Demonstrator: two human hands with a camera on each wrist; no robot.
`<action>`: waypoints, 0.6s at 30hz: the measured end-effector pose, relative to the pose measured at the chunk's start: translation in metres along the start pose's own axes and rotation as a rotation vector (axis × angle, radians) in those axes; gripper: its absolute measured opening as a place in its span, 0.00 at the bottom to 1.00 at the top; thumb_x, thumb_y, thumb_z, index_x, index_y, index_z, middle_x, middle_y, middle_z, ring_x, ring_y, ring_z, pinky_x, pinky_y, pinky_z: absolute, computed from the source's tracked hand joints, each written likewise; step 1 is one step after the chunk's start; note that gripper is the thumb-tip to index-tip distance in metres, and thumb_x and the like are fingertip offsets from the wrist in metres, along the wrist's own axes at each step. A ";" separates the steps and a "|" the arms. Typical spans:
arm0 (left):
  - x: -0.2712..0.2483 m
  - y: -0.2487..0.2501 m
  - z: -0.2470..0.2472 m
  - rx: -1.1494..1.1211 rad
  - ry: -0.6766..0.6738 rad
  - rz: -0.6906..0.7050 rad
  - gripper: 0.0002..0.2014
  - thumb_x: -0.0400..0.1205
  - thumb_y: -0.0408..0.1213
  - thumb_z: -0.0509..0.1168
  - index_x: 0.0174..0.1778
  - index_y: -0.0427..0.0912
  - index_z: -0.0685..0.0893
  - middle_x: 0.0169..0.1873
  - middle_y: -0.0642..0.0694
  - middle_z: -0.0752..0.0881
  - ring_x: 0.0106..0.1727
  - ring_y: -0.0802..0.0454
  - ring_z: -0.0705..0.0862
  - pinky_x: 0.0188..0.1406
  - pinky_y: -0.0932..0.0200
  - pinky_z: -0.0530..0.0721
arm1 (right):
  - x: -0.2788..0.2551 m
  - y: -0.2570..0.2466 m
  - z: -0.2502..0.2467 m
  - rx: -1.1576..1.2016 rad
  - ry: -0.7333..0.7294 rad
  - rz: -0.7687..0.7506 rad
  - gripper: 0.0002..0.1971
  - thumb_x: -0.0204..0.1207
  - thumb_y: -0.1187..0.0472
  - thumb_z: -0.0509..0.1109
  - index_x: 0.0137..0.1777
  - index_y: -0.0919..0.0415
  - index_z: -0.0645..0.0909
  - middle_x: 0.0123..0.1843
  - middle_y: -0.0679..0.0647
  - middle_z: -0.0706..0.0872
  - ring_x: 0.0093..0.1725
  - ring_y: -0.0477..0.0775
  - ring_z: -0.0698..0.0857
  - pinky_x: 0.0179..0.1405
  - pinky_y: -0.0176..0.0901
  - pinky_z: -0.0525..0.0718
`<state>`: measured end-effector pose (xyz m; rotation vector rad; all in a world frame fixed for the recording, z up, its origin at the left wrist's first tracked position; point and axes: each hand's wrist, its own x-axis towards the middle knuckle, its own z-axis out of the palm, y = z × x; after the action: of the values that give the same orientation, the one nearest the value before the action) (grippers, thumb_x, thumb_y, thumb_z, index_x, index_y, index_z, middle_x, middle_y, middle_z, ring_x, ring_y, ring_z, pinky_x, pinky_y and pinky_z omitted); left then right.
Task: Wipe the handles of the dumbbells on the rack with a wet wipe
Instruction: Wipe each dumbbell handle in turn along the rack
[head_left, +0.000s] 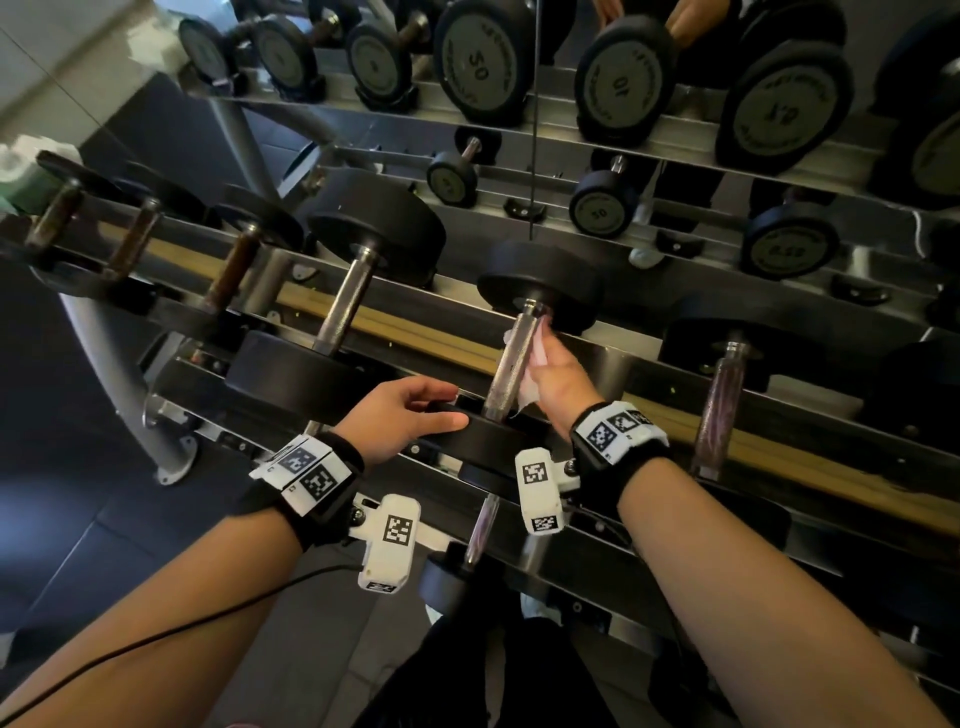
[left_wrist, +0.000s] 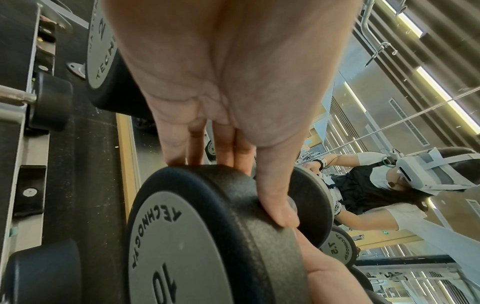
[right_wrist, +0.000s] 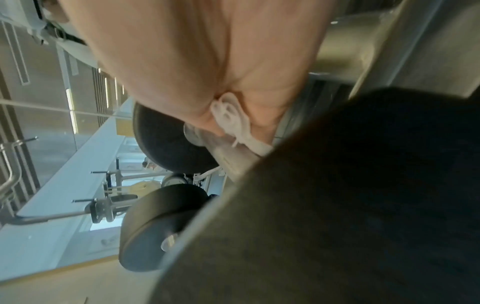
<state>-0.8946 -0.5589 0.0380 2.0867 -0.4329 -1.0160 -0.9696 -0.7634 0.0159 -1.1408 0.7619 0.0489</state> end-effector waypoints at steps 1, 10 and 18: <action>0.000 -0.001 0.000 0.001 0.003 -0.002 0.25 0.70 0.54 0.78 0.63 0.62 0.84 0.60 0.62 0.87 0.65 0.64 0.81 0.67 0.58 0.76 | -0.002 0.005 0.000 0.003 -0.018 -0.003 0.22 0.90 0.53 0.52 0.83 0.43 0.66 0.81 0.55 0.73 0.78 0.56 0.74 0.80 0.51 0.69; -0.001 -0.001 0.001 0.006 0.002 0.006 0.23 0.73 0.51 0.77 0.65 0.59 0.84 0.60 0.58 0.87 0.66 0.60 0.82 0.69 0.55 0.77 | -0.037 0.015 -0.011 -0.138 -0.052 0.061 0.15 0.84 0.56 0.66 0.51 0.31 0.88 0.53 0.41 0.91 0.52 0.38 0.88 0.56 0.34 0.82; -0.003 0.000 0.001 -0.009 -0.003 -0.002 0.27 0.65 0.59 0.76 0.62 0.63 0.84 0.59 0.58 0.88 0.66 0.58 0.83 0.74 0.46 0.78 | -0.019 0.006 0.001 0.136 0.165 0.123 0.19 0.87 0.68 0.58 0.76 0.57 0.76 0.64 0.59 0.84 0.57 0.56 0.87 0.58 0.44 0.84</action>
<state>-0.8979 -0.5575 0.0391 2.0787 -0.4272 -1.0206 -0.9858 -0.7534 0.0219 -0.9757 0.9673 0.0060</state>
